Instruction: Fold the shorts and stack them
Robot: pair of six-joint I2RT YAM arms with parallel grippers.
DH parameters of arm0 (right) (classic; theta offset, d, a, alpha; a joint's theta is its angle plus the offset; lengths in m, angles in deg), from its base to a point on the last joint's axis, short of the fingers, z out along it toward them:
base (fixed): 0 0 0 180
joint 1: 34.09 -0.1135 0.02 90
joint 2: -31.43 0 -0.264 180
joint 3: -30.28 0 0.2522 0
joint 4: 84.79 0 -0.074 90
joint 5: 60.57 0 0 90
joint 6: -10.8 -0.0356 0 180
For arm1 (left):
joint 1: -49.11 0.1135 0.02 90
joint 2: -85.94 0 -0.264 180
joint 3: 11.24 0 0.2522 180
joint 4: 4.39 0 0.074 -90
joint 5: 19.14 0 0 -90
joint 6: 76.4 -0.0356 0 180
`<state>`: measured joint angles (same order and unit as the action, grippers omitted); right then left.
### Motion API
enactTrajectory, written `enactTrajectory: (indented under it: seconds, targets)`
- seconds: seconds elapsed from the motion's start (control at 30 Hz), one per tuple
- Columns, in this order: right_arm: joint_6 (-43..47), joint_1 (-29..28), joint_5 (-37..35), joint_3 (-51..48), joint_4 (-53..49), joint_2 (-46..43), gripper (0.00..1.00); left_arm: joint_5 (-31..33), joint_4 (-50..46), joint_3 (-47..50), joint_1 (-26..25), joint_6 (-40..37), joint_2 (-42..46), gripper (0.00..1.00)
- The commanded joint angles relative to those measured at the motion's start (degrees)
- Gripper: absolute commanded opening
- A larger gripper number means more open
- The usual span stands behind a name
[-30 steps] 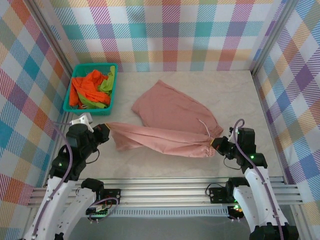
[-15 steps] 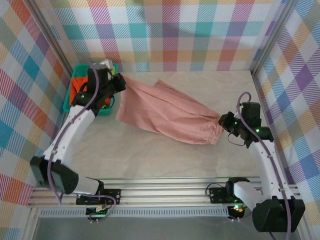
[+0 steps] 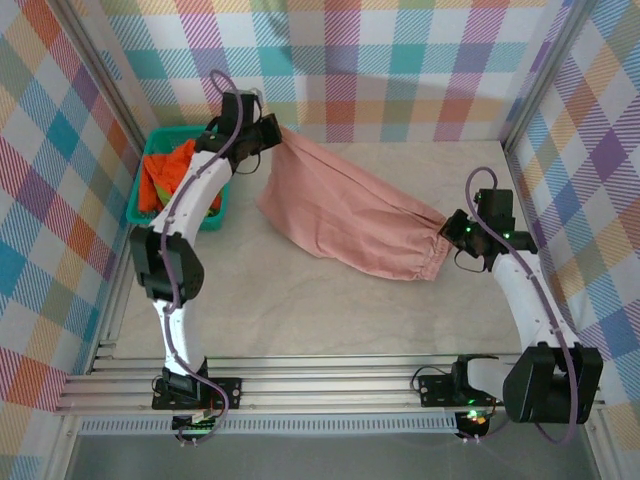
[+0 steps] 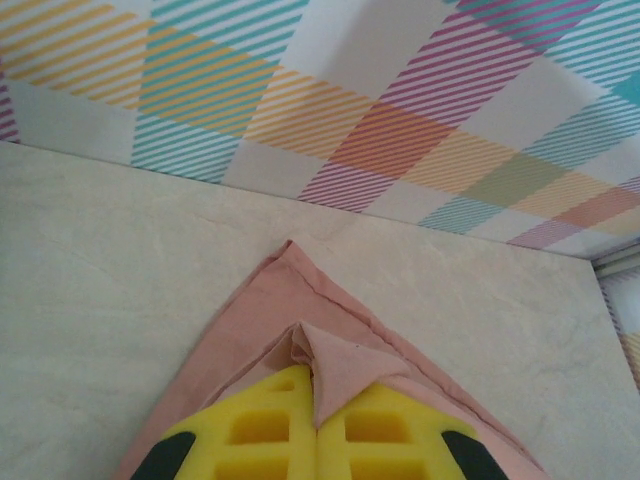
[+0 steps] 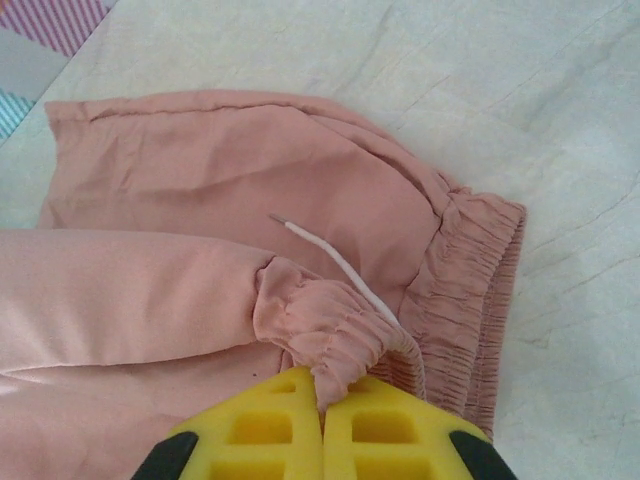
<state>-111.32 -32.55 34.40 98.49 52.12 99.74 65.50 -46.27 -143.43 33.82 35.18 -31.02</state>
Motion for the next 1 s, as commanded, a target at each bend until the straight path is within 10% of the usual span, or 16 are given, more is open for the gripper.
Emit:
enactTrajectory:
  seconds: [0.0, 0.2, 0.5, 0.7, 0.97]
  targets:
    - [0.6, 1.4, -1.9, 1.8, 2.8, 2.9, 0.06, -0.2, -3.6, -8.8, -0.4, -0.4, -5.5, 0.00]
    - [0.3, 3.8, -2.7, 3.8, 4.8, 10.5, 0.18, -0.5, -11.5, -29.3, -0.6, 0.7, -21.5, 0.14]
    - [1.4, 9.7, 7.7, 16.1, -1.8, 16.0, 0.89, -7.1, -14.9, -38.0, -0.2, 1.0, -19.9, 0.99]
    - [-0.5, 2.7, 20.0, 11.7, 6.3, 15.4, 0.99, -16.0, -0.5, -8.3, -2.8, 5.4, -5.5, 1.00]
    - [-3.0, 1.5, 22.9, 14.4, 7.3, 26.9, 1.00, -16.0, 7.1, 5.2, -6.0, 9.1, -8.8, 1.00]
